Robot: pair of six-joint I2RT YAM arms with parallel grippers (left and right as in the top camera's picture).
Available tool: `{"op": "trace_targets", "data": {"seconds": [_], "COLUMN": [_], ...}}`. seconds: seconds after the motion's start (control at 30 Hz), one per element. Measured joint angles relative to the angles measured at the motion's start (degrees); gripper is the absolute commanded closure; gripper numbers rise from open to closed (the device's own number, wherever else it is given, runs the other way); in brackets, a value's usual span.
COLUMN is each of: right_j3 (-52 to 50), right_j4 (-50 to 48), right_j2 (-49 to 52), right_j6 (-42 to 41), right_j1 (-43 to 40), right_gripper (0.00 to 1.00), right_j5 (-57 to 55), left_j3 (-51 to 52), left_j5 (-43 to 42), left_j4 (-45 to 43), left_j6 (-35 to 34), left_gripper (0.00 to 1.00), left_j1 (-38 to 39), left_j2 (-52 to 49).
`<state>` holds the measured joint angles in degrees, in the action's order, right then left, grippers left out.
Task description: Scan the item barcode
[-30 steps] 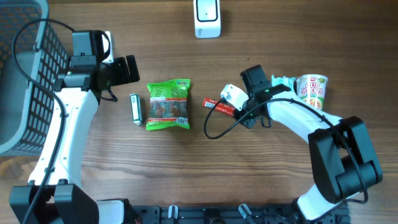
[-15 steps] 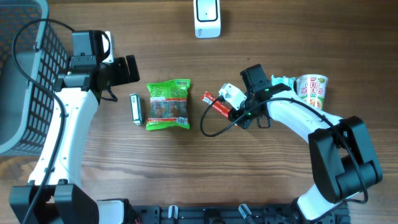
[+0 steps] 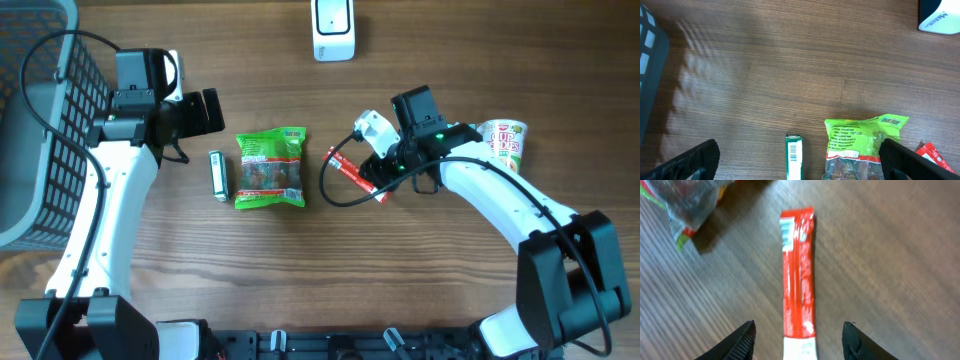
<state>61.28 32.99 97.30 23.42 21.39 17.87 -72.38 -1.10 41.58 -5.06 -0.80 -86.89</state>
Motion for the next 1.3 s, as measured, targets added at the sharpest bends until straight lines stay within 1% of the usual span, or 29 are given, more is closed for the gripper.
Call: {"op": "trace_targets", "data": {"seconds": [0.1,0.43,0.5,0.73,0.87,0.9,0.97,1.0,1.1,1.13,1.3], "right_j3": [-0.1,-2.4,-2.4,-2.5,-3.7,-3.9,-4.1,-4.1,-4.2,-4.2,-4.7], "right_j4": [0.1,-0.8,-0.5,-0.6,-2.1,-2.3,-2.4,-2.5,-2.2,-2.1,-1.8], "right_j2": [0.4,6.3,7.1,7.5,7.1,6.9,6.7,6.7,6.6,6.5,5.3], "right_j6": [-0.2,-0.5,-0.9,-2.8,-3.0,-3.0,-3.0,-3.3,-3.8,-3.9,-4.1], "right_j1": [0.0,0.0,0.0,0.0,0.0,0.0,0.0,0.0,0.0,0.0,0.0], "right_gripper": [0.54,0.55,0.61,0.65,0.65,0.67,0.80,0.84,0.94,0.96,0.96], "right_j5": [-0.5,-3.0,-3.3,-4.0,-4.5,-4.6,-4.7,-5.0,-5.3,-5.4,-8.5], "left_j3": [0.0,0.0,0.0,0.0,0.0,0.0,0.0,0.0,0.0,0.0,0.0], "left_j5": [0.0,0.0,0.0,0.0,0.0,0.0,0.0,0.0,0.0,0.0,0.0], "left_j4": [0.0,0.0,0.0,0.0,0.0,0.0,0.0,0.0,0.0,0.0,0.0], "left_j6": [0.0,0.0,0.0,0.0,0.0,0.0,0.0,0.0,0.0,0.0,0.0], "left_gripper": [0.00,0.00,0.00,0.00,0.00,0.00,0.00,0.00,0.00,0.00,0.00], "left_j1": [0.0,0.0,0.0,0.0,0.0,0.0,0.0,0.0,0.0,0.0,0.0], "left_j2": [0.0,0.0,0.0,0.0,0.0,0.0,0.0,0.0,0.0,0.0,0.0]}}
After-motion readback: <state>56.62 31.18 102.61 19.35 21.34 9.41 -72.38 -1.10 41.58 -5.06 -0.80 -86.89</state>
